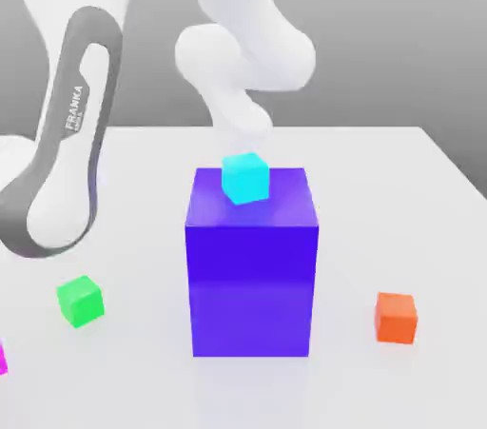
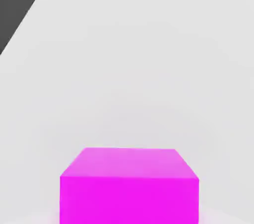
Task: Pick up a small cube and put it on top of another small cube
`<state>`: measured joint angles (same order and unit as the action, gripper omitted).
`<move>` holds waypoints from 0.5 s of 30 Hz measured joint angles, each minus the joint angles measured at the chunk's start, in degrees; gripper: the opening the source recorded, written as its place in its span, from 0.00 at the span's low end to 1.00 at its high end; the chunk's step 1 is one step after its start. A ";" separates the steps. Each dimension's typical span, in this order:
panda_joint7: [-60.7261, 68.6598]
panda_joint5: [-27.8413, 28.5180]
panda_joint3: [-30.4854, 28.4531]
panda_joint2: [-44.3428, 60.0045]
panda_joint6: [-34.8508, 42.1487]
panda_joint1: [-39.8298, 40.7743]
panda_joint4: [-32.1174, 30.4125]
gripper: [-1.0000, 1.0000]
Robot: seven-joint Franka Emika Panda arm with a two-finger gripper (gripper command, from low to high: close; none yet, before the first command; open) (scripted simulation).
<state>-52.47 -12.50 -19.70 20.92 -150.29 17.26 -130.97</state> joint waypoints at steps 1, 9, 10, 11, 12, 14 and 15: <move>1.36 1.73 -0.66 -2.10 -0.05 -0.19 -1.92 0.00; 14.99 14.19 -3.81 -18.55 -1.40 0.67 -18.26 0.00; 17.04 15.30 -3.68 -20.50 -1.61 1.38 -20.32 0.00; 19.22 16.26 -3.82 -22.44 -1.83 1.73 -22.41 0.00; 21.46 17.00 -3.94 -24.26 -2.12 1.62 -24.45 0.00; 25.09 16.97 -4.41 -25.47 -3.49 0.99 -26.99 0.00; 26.49 15.86 -4.45 -24.57 -4.71 0.59 -27.34 0.00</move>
<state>-25.99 3.36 -24.15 -3.65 -155.00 17.85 -158.31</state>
